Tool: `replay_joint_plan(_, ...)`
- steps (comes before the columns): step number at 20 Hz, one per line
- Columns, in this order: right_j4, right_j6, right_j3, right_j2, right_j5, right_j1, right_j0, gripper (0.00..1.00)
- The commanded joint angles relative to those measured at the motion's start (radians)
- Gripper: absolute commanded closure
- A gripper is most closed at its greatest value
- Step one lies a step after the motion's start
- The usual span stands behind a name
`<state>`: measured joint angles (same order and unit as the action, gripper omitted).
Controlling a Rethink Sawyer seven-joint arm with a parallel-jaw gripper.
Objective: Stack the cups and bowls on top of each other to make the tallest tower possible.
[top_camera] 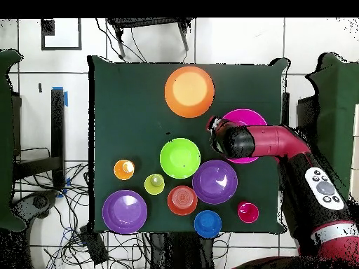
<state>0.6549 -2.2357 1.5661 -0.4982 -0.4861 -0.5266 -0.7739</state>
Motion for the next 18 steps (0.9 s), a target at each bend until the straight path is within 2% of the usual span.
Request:
replay_joint_plan(1, 0.072, 0.141, -0.038, 0.038, -0.071, 0.021, 0.041, 1.0)
replay_joint_plan(9, 0.021, 0.163, -0.006, 0.014, -0.145, -0.066, 0.04, 1.0)
replay_joint_plan(14, 0.02, 0.152, -0.001, 0.011, -0.156, -0.114, 0.06, 1.0)
replay_joint_plan(18, 0.023, 0.137, 0.017, 0.013, -0.153, -0.124, 0.066, 1.0)
